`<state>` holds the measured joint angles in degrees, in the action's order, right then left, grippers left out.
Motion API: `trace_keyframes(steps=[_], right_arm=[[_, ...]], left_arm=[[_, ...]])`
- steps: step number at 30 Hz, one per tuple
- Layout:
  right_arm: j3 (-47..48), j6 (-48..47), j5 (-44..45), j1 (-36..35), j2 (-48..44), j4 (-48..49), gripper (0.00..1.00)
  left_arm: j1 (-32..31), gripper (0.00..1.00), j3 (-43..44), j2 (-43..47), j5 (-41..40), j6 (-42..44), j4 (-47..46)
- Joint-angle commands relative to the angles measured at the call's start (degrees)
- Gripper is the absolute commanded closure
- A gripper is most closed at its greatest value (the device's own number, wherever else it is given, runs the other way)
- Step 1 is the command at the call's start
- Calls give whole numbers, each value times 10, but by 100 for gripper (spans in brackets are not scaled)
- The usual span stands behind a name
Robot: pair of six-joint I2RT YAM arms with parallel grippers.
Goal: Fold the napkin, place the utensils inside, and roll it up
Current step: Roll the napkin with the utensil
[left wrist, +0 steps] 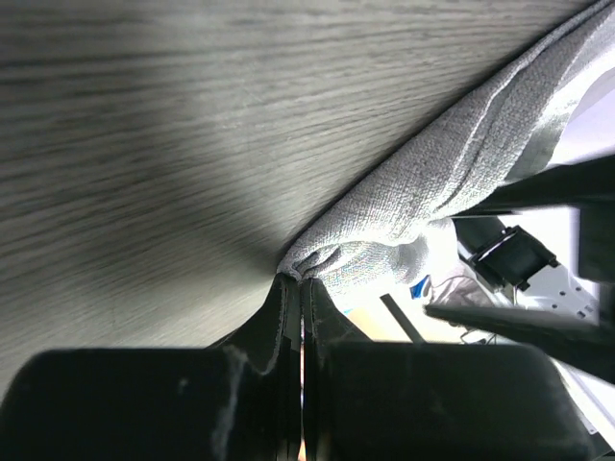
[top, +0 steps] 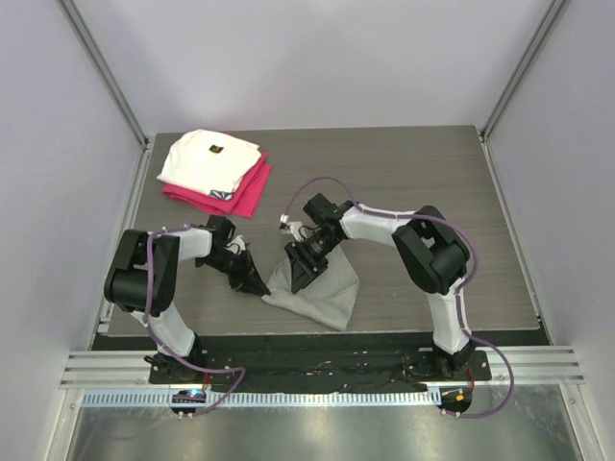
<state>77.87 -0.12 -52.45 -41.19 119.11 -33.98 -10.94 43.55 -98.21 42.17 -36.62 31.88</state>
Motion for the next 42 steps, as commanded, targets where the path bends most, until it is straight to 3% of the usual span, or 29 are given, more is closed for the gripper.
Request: trace_keyframes(steps=[1, 2, 7, 10, 13, 19, 24, 29, 33, 39, 40, 42], right_arm=[[-4, 0, 122, -10, -98, 13, 35], [-14, -1, 146, -28, -112, 12, 34], [-75, -26, 440, -132, -222, 57, 30], [-124, -30, 550, -193, -256, 87, 29], [-147, -37, 620, -245, -268, 105, 29], [-176, -26, 649, -290, -263, 132, 29], [-193, -30, 636, -290, -243, 156, 33], [-195, -23, 610, -279, -222, 159, 56], [-202, -5, 486, -232, -219, 164, 65], [-219, 13, 315, -157, -208, 175, 69], [-219, 13, 264, -147, -198, 175, 69], [-217, 14, 210, -127, -185, 174, 70]], left_arm=[[-3, 100, 16, -8, -16, -17, 5], [-3, 100, 19, -9, -17, -17, 7], [-3, 100, 36, -14, -25, -16, 27], [-4, 100, 43, -16, -31, -13, 39], [-4, 100, 47, -16, -34, -12, 45], [-4, 100, 56, -17, -41, -10, 52], [-4, 100, 64, -18, -45, -6, 60], [-4, 100, 71, -19, -44, -3, 63], [-4, 97, 74, -11, -42, 4, 62], [-2, 65, 87, 14, -54, 12, 68], [-3, 53, 89, 18, -58, 14, 70], [-2, 43, 92, 34, -60, 21, 68]])
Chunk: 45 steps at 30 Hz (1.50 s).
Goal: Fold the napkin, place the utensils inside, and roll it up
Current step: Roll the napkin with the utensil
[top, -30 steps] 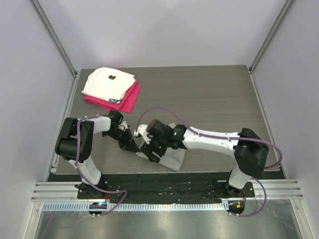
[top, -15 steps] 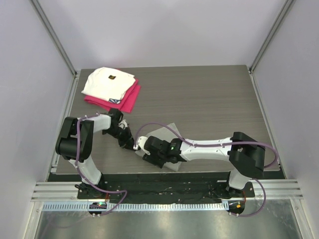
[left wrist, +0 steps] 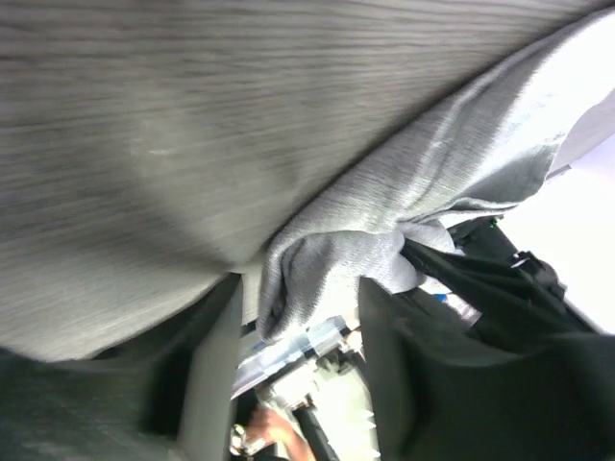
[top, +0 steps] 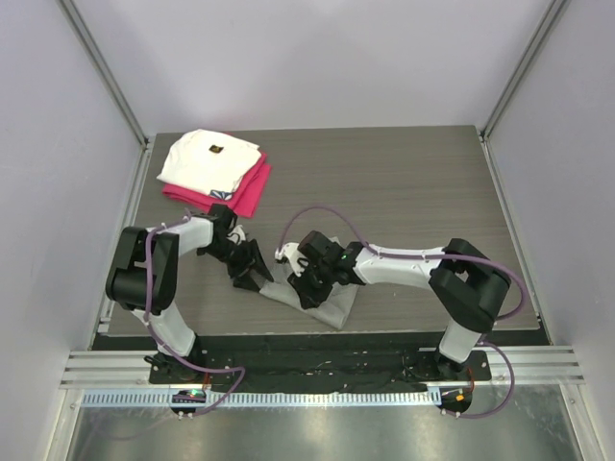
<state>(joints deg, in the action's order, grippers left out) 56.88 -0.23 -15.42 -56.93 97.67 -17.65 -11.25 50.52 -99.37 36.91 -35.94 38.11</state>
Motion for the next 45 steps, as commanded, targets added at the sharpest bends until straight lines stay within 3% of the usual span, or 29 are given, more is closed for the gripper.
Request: trace_keyframes(steps=[1, 5, 12, 20, 30, 37, 41, 45], right_arm=[[-5, 16, -207, 51, 47, 10, 71], [2, 19, -308, 108, 92, 7, 73], [10, 51, -394, 173, 153, 32, 79], [8, 96, -413, 227, 193, 80, 83], [31, 107, -387, 241, 228, 82, 85], [40, 104, -372, 243, 227, 73, 84], [49, 88, -340, 244, 206, 38, 73], [77, 67, -293, 244, 161, -6, 48]], left_arm=[[0, 38, 22, 51, -10, 17, 1], [0, 30, 14, 79, -12, 31, -12], [0, 30, -27, 95, 8, 39, -49], [-5, 33, -55, 96, 34, 39, -96], [-25, 38, -61, 76, 62, -3, -164], [-33, 43, -51, 36, 40, -10, -167], [-33, 44, -45, 20, 30, -15, -167], [-33, 43, -40, 11, 24, -23, -161]])
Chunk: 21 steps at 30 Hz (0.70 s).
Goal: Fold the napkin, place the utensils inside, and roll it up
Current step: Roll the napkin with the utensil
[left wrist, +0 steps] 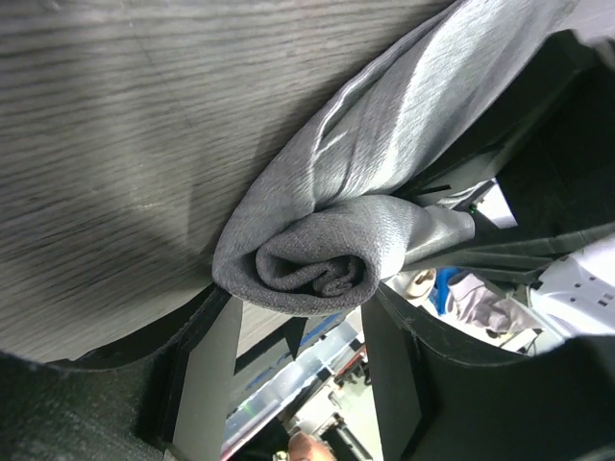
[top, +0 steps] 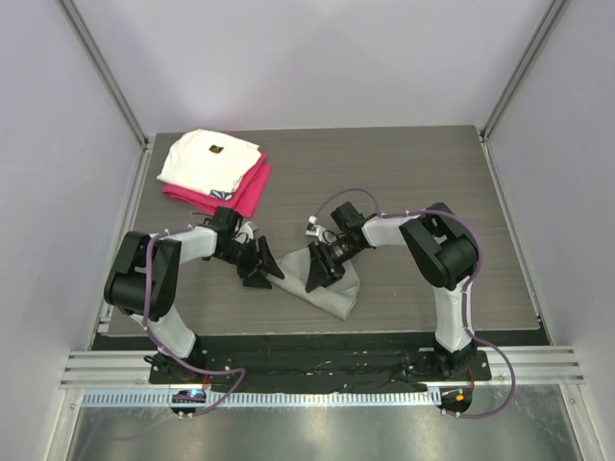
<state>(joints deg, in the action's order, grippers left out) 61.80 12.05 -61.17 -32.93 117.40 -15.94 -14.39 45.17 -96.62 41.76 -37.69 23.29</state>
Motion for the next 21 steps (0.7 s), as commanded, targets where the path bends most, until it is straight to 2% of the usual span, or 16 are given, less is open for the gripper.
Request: trace_keyframes(steps=[1, 7, 10, 15, 17, 21], right_arm=[[34, -61, 184, 4, -57, -34, 46], [71, -70, 246, -4, -137, -75, 33], [75, -80, 314, -20, -181, -79, 29], [49, -158, 543, -144, -256, -73, 27], [27, -173, 589, -191, -267, -56, 27], [-2, -184, 681, -239, -271, -26, 27]], left_arm=[[-2, 43, 15, -18, -26, -6, -6], [-1, 43, 25, -19, -30, -9, 9], [-1, 42, 29, -17, -28, -11, 9], [-2, 36, 43, -7, -23, -13, 14], [-1, 34, 57, 4, -33, -10, 24], [-1, 24, 87, 28, -76, 12, 69]])
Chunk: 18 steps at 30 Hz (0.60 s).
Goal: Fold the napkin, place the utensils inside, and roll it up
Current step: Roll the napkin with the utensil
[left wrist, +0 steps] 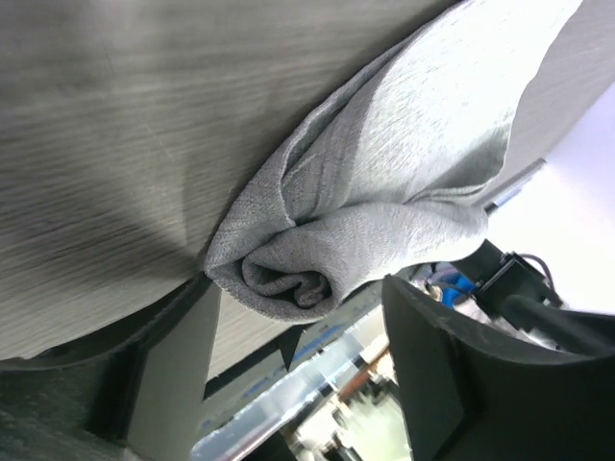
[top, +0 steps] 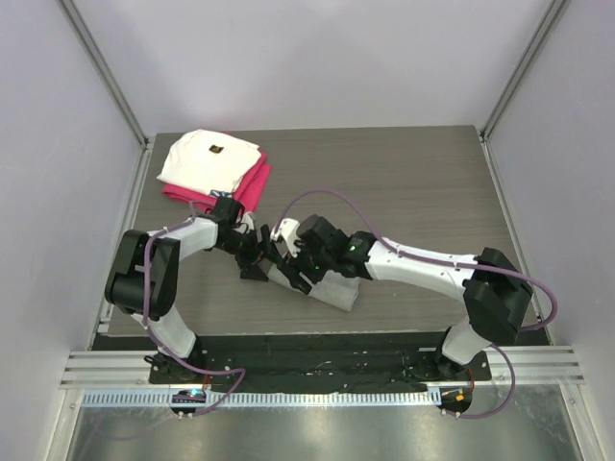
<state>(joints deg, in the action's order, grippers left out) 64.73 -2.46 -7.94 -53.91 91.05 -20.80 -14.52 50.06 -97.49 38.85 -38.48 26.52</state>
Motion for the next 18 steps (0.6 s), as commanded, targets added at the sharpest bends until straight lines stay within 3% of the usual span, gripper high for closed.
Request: trace_keyframes(steps=[1, 6, 18], right_arm=[[-36, -42, 155, -39, -7, 31, 27], [-50, -48, 172, -75, 18, 45, 28], [-48, -44, 133, -81, 89, 54, 36]], left_arm=[[1, 22, 45, 43, -53, 23, 41], [17, 13, 42, 83, -99, 17, 55], [47, 10, 14, 121, -98, 20, 64]])
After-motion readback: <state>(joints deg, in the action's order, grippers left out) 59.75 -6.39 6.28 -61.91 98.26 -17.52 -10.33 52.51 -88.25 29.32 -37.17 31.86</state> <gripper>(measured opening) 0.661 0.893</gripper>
